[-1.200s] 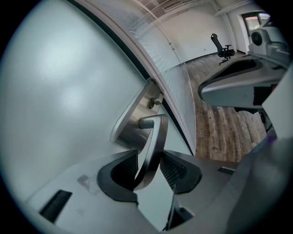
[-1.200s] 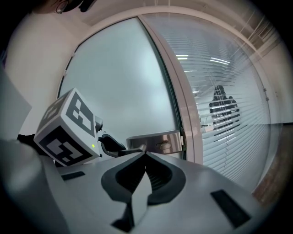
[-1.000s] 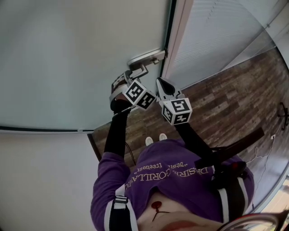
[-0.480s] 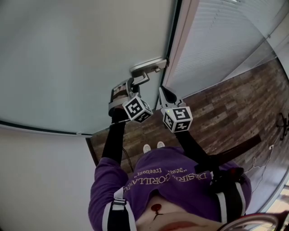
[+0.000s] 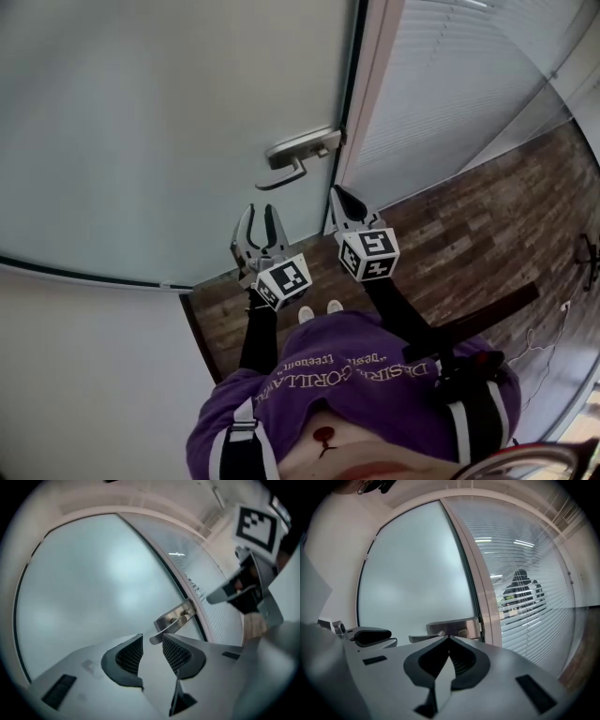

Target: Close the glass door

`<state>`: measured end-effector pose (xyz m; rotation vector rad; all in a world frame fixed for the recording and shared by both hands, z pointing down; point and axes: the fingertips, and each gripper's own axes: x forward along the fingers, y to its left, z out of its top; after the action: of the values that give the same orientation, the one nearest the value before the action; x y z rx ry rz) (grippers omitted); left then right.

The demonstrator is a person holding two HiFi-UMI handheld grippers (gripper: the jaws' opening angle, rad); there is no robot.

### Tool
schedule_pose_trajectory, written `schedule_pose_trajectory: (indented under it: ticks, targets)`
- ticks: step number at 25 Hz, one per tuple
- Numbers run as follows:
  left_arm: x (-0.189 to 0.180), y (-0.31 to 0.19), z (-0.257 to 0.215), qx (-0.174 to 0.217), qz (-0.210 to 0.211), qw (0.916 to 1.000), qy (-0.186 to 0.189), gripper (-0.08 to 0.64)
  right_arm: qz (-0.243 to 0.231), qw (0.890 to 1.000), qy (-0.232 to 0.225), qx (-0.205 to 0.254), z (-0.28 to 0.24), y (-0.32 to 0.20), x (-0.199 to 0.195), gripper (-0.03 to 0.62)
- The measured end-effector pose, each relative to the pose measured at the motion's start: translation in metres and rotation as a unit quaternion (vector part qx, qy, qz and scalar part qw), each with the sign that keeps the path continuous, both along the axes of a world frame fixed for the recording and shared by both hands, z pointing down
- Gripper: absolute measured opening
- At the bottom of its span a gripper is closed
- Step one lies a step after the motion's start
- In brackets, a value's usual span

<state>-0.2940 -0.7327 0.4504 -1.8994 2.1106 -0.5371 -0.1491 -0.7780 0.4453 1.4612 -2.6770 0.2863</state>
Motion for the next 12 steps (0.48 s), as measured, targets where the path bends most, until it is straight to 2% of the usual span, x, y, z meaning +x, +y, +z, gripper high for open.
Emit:
schedule_pose_trajectory:
  ticks: [1, 3, 5, 8, 12]
  targets:
    - [0.002, 0.004, 0.001, 0.006, 0.003, 0.9984, 0.056, 0.118, -0.003, 1.0, 0.0, 0.001, -0.001, 0.001, -0.002, -0.009]
    - [0.005, 0.01, 0.0, 0.028, 0.0, 0.9898, 0.14, 0.0, -0.009, 1.0, 0.001, 0.002, -0.001, 0.003, -0.006, -0.009]
    - [0.005, 0.015, 0.001, 0.04, -0.005, 0.9798, 0.196, 0.0, -0.017, 1.0, 0.005, 0.003, -0.001, 0.006, -0.011, -0.009]
    - [0.008, 0.018, 0.007, 0.024, -0.005, 0.9727, 0.231, 0.0, -0.027, 1.0, 0.015, 0.005, -0.003, 0.011, -0.016, -0.009]
    - [0.006, 0.021, 0.015, 0.002, -0.011, 0.9731, 0.23, 0.0, -0.028, 0.999, 0.025, 0.007, -0.005, 0.016, -0.018, -0.009]
